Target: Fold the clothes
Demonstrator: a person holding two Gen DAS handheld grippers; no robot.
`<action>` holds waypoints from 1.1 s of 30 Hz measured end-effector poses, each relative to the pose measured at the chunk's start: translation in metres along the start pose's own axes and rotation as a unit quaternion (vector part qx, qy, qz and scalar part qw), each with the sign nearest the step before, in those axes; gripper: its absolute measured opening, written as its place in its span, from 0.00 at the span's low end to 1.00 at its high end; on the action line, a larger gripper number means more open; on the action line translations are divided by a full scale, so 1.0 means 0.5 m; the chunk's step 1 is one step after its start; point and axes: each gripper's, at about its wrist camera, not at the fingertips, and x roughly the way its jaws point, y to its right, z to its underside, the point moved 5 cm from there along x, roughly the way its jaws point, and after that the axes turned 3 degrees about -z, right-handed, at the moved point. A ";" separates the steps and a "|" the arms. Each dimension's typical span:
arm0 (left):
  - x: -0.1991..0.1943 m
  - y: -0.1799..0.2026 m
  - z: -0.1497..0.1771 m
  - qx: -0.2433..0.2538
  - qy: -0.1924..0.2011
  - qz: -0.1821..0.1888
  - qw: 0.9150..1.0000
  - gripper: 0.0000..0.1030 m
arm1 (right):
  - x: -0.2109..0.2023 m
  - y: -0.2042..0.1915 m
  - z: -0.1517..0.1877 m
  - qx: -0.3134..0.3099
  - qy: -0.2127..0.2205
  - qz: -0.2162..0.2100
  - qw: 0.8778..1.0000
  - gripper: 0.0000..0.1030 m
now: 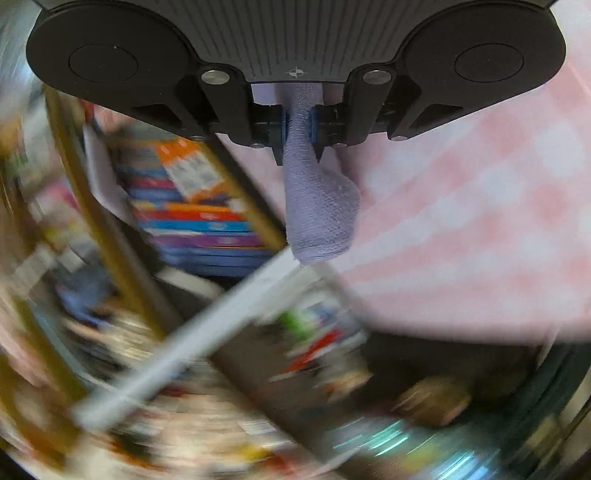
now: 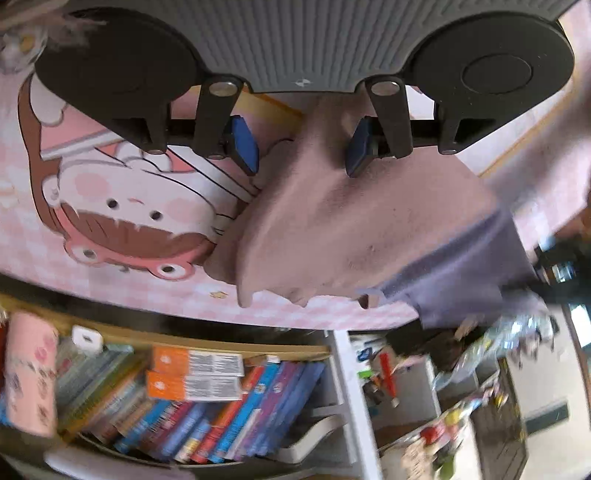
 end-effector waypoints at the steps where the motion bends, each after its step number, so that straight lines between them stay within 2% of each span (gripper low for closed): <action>1: -0.009 0.000 -0.005 0.005 0.005 0.003 1.000 0.10 | 0.007 -0.012 -0.003 0.001 -0.001 0.000 1.000 0.49; 2: -0.015 -0.008 -0.011 0.004 0.008 0.002 1.000 0.10 | 0.014 -0.021 -0.005 0.001 -0.002 -0.001 1.000 0.49; 5: -0.004 -0.075 -0.027 -0.039 -0.008 -0.034 0.999 0.10 | 0.033 -0.057 -0.010 -0.004 -0.006 -0.010 1.000 0.39; 7: 0.004 -0.115 -0.028 -0.065 -0.019 -0.052 0.996 0.10 | 0.040 -0.075 -0.014 -0.015 -0.007 -0.008 1.000 0.38; 9: 0.012 -0.135 -0.026 -0.075 -0.027 -0.064 0.995 0.17 | 0.045 -0.089 -0.018 -0.029 -0.009 -0.001 1.000 0.38; 11: 0.025 -0.145 -0.022 -0.085 -0.038 -0.072 0.993 0.33 | 0.048 -0.085 -0.020 -0.025 -0.012 -0.008 1.000 0.38; 13: 0.039 -0.146 -0.016 -0.087 -0.040 -0.076 0.993 0.43 | 0.050 -0.079 -0.022 -0.019 -0.016 -0.015 1.000 0.36; 16: 0.057 -0.138 -0.012 -0.081 -0.034 -0.079 0.993 0.49 | 0.052 -0.076 -0.022 -0.022 -0.021 -0.020 0.999 0.36; 21: 0.068 -0.132 -0.013 -0.077 -0.020 -0.087 0.993 0.43 | 0.054 -0.074 -0.025 -0.029 -0.028 -0.029 0.999 0.37; 23: 0.070 -0.136 -0.010 -0.073 -0.017 -0.095 0.993 0.25 | 0.051 -0.076 -0.027 -0.047 -0.029 -0.029 0.998 0.38; 26: 0.071 -0.152 -0.013 -0.097 -0.017 -0.092 0.991 0.18 | 0.038 -0.072 -0.044 -0.081 -0.019 -0.023 0.996 0.42; 28: 0.071 -0.156 -0.015 -0.101 -0.019 -0.089 0.991 0.18 | 0.029 -0.064 -0.067 -0.105 -0.002 -0.012 0.994 0.41; 29: 0.072 -0.158 -0.016 -0.104 -0.019 -0.087 0.991 0.18 | 0.028 -0.059 -0.086 -0.111 0.010 -0.004 0.994 0.40; 31: 0.073 -0.160 -0.017 -0.109 -0.018 -0.085 0.990 0.18 | 0.037 -0.054 -0.113 -0.118 0.018 -0.006 0.993 0.32; 32: 0.073 -0.161 -0.018 -0.110 -0.018 -0.084 0.990 0.18 | 0.047 -0.055 -0.120 -0.127 0.014 -0.013 0.992 0.26; 33: 0.074 -0.162 -0.019 -0.111 -0.018 -0.084 0.990 0.18 | 0.056 -0.056 -0.118 -0.137 0.008 -0.020 0.990 0.24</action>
